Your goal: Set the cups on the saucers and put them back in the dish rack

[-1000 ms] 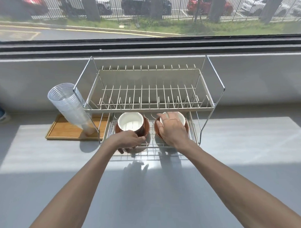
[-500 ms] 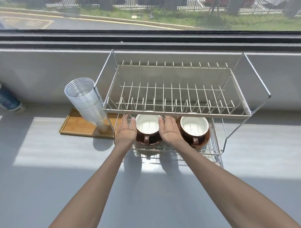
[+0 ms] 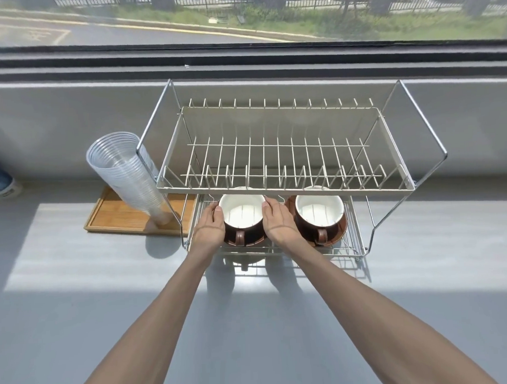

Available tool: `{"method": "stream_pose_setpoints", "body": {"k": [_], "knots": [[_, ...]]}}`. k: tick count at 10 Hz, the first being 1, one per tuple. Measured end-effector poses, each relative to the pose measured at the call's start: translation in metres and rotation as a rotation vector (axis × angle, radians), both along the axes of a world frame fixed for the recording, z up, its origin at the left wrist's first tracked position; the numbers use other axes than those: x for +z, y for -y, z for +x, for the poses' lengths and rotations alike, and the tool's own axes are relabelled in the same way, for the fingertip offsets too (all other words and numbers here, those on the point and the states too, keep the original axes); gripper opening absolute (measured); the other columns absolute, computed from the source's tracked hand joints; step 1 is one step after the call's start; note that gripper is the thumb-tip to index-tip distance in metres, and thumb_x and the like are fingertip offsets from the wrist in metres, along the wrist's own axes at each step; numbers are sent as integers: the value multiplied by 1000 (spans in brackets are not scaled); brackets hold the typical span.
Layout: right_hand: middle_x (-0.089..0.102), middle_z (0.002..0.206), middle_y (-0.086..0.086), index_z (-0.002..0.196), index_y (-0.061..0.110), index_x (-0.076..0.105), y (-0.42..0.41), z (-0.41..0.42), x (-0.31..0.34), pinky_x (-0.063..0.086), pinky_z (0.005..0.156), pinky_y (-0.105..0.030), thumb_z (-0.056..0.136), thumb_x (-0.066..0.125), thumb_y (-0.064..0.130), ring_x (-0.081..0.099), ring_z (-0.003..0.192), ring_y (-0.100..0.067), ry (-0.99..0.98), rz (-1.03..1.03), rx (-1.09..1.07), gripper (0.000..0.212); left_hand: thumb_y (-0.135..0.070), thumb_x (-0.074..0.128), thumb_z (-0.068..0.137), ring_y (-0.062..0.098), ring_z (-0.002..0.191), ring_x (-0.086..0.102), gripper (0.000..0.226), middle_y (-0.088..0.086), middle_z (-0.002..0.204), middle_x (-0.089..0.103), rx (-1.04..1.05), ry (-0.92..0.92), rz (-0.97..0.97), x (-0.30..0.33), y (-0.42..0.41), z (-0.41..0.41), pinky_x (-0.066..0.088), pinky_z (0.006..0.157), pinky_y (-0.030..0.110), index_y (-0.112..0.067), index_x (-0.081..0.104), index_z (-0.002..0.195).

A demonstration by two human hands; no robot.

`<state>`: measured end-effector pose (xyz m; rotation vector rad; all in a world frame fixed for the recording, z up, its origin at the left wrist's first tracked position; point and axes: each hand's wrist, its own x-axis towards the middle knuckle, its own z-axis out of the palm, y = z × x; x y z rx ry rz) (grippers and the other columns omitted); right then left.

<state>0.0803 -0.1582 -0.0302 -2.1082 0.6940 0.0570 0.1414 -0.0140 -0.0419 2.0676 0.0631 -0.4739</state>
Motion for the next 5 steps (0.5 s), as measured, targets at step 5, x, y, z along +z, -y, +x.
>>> {"method": "stream_pose_setpoints", "body": {"k": [5], "knots": [[61,135,-11,127,14,62,8,-45,80,45,104,-41,100,40,33,56,121,-30,-254,-182,301,40,-47,42,101,25,132,48,48,7,148,49,-551,-18,462,92,-37,-17,38,108,36,-22,49,141]]}}
